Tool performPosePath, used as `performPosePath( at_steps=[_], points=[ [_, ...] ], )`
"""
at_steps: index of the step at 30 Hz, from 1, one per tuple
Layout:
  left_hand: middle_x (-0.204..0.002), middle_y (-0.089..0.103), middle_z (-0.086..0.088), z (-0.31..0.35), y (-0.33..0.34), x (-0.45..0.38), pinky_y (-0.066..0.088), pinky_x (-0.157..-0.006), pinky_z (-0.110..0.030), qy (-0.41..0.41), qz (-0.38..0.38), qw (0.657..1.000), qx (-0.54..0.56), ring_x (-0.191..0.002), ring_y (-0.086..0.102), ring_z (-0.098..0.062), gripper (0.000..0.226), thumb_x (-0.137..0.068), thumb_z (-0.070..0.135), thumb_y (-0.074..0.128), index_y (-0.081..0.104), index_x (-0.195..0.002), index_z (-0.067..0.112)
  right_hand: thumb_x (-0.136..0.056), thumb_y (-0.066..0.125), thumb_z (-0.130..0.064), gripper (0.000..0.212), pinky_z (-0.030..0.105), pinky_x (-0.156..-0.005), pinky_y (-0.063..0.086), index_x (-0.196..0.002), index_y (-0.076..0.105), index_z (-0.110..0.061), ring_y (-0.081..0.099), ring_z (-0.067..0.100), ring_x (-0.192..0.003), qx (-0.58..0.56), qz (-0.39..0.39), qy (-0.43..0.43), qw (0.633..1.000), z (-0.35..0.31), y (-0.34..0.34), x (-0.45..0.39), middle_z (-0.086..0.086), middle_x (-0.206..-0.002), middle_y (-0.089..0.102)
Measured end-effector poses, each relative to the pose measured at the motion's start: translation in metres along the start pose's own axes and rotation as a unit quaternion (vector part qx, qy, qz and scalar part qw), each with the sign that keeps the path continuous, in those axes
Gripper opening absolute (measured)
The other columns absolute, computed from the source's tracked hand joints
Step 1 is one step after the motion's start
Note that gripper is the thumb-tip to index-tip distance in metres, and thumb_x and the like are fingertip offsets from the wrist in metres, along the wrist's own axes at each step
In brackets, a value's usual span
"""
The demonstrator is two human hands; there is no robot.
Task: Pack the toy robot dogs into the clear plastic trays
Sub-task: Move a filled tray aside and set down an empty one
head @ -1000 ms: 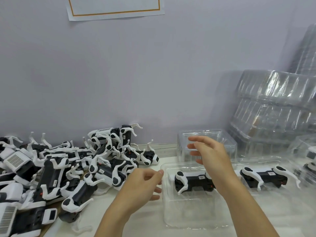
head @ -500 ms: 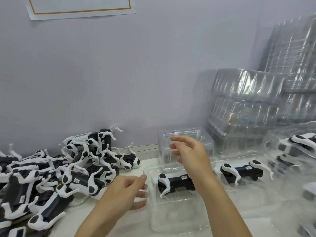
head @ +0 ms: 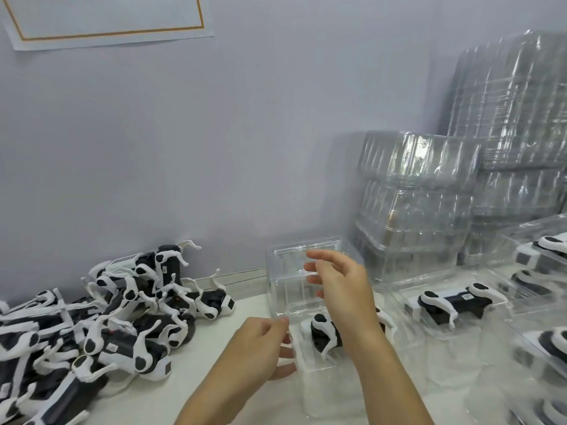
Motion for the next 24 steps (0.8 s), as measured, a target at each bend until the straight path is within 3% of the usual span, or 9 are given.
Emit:
performPosePath(
  at_steps=[2,5,11,14,17,19,22,24],
  points=[
    [-0.098,0.068,-0.014,0.002,0.006,-0.002,0.058,-0.066,-0.027,-0.002,0.002,1.000,0.011,-0.076,0.072,-0.015,0.040,-0.104,0.030,0.046,0.072,-0.089,0.002,-0.095,0.051,-0.012,0.029,0.019,-0.065,0.050,-0.093,0.072,-0.031,0.067,0.006,-0.078,-0.001,0.024,-0.005,1.000,-0.001,-0.007,-0.001,-0.009,-0.091,0.072],
    [-0.089,0.069,-0.010,0.006,0.016,-0.003,0.058,-0.064,-0.028,-0.006,0.003,1.000,0.029,-0.072,0.071,-0.016,0.044,-0.104,0.029,0.045,0.074,-0.077,0.009,-0.093,0.050,-0.009,0.030,0.031,-0.076,0.054,-0.089,0.071,-0.030,0.067,0.012,-0.082,-0.002,0.071,-0.010,0.997,-0.001,-0.019,-0.002,-0.007,-0.092,0.071],
    [-0.105,0.067,-0.015,0.013,0.035,-0.004,0.061,-0.069,-0.030,-0.005,-0.003,1.000,0.020,-0.088,0.069,-0.023,0.043,-0.103,0.036,0.043,0.070,-0.096,0.004,-0.091,0.049,-0.008,0.031,0.040,-0.087,0.053,-0.087,0.071,-0.029,0.065,0.013,-0.089,-0.005,0.123,0.004,0.992,0.006,-0.031,-0.003,-0.005,-0.092,0.071],
    [-0.091,0.068,-0.006,0.017,0.044,-0.001,0.062,-0.069,-0.029,-0.009,-0.011,0.999,0.036,-0.081,0.069,-0.017,0.039,-0.103,0.037,0.044,0.068,-0.087,0.011,-0.089,0.048,-0.008,0.031,0.040,-0.087,0.053,-0.085,0.071,-0.029,0.065,0.014,-0.089,-0.010,0.149,0.006,0.989,0.008,-0.036,-0.003,-0.006,-0.091,0.070],
    [-0.060,0.069,0.014,0.026,0.058,0.004,0.059,-0.065,-0.023,0.001,-0.044,0.999,0.024,-0.063,0.068,-0.001,0.059,-0.105,0.035,0.041,0.075,-0.059,0.022,-0.088,0.048,-0.007,0.032,0.040,-0.086,0.052,-0.083,0.071,-0.028,0.066,0.015,-0.088,-0.018,0.165,0.006,0.986,0.010,-0.040,-0.003,-0.005,-0.090,0.071],
    [-0.054,0.065,0.021,0.030,0.064,0.005,0.057,-0.062,-0.020,0.009,-0.051,0.998,0.020,-0.056,0.065,0.004,0.061,-0.105,0.032,0.039,0.073,-0.056,0.021,-0.089,0.048,-0.007,0.032,0.040,-0.087,0.053,-0.083,0.071,-0.027,0.066,0.015,-0.088,-0.021,0.166,0.009,0.986,0.012,-0.040,-0.003,-0.005,-0.089,0.071],
    [-0.055,0.064,0.011,0.028,0.060,0.002,0.060,-0.063,-0.025,0.010,-0.019,0.999,0.039,-0.057,0.064,-0.003,0.044,-0.105,0.032,0.041,0.062,-0.069,0.015,-0.089,0.048,-0.006,0.031,0.041,-0.088,0.053,-0.084,0.071,-0.027,0.066,0.015,-0.090,-0.021,0.165,0.014,0.986,0.014,-0.041,-0.003,-0.005,-0.090,0.071],
    [-0.069,0.061,0.003,0.024,0.053,-0.003,0.061,-0.066,-0.027,0.006,0.004,1.000,0.027,-0.066,0.061,-0.013,0.039,-0.104,0.033,0.041,0.058,-0.075,0.013,-0.088,0.048,-0.006,0.032,0.041,-0.087,0.053,-0.084,0.071,-0.027,0.065,0.014,-0.089,-0.020,0.167,0.015,0.986,0.015,-0.042,-0.004,-0.005,-0.090,0.070]
  ],
)
Point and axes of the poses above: each hand's wrist, its own x-axis away from the middle knuckle, its own y-axis out of the palm, z = x × y, the point moved 9 cm from there along -x, towards the middle knuckle
